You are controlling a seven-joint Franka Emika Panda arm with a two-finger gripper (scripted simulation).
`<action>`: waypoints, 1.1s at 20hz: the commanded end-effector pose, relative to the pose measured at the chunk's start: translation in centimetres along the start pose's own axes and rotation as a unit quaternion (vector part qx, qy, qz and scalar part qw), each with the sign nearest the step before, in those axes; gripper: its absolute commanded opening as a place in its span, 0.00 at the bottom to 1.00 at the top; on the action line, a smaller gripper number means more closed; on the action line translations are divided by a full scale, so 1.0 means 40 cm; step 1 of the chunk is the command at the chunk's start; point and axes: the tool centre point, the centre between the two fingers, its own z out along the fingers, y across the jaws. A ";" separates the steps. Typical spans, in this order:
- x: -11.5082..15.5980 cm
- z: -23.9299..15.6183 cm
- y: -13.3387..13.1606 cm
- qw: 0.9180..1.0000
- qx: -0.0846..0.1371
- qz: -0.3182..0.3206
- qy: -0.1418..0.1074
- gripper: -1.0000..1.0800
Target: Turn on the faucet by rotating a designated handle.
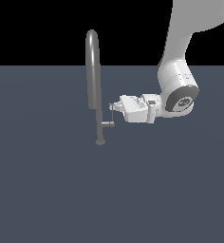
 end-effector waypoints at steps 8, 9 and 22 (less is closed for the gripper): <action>-0.007 0.000 0.006 1.000 -0.001 -0.002 0.001 0.00; -0.009 0.000 0.012 1.000 -0.001 -0.002 0.001 0.00; -0.023 0.000 0.083 1.000 0.000 -0.002 0.002 0.00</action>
